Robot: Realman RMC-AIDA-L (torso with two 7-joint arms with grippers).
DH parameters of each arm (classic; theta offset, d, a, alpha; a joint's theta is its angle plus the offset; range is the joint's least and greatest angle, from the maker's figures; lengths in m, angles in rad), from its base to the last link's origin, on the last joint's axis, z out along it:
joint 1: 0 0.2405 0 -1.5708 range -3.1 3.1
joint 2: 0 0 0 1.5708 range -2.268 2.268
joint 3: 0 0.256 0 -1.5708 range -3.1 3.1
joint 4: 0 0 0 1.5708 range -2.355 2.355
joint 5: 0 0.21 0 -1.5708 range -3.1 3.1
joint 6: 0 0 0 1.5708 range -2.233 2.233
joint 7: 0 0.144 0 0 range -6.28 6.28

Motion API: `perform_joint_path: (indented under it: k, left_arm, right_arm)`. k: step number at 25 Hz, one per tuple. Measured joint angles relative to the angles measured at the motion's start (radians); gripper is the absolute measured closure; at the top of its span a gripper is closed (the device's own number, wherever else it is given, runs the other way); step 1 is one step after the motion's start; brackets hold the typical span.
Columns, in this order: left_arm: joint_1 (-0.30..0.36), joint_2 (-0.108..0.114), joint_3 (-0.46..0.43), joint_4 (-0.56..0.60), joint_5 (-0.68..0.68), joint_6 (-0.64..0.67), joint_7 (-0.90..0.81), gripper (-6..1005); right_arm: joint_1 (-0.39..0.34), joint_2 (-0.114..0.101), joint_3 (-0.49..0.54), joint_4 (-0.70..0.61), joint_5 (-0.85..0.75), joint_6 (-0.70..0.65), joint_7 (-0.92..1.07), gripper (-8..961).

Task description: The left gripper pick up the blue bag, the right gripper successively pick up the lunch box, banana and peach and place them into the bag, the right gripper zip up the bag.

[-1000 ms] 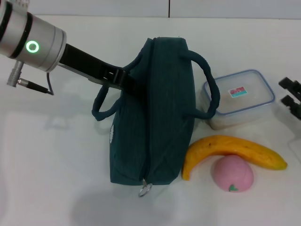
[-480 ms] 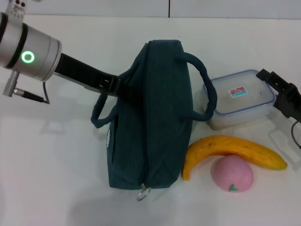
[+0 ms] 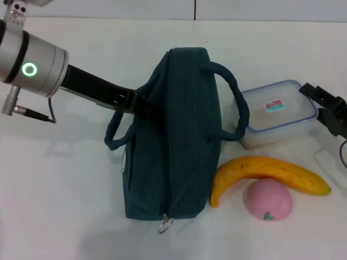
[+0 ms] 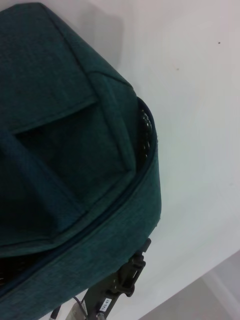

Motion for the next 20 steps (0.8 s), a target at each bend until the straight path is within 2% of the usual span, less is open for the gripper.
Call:
perform_joint_path:
  k: [10,20]
  left_arm:
    - [-0.003,0.000,0.000,0.000,-0.001,0.001,0.000,949]
    - [-0.004,0.000,0.000,0.002,-0.001,0.001,0.000,949]
  right_arm:
    - [0.011,0.002,0.000,0.008,0.001,-0.010,0.006,656]
    - [0.012,0.004,0.000,0.011,0.002,-0.070,0.023,732]
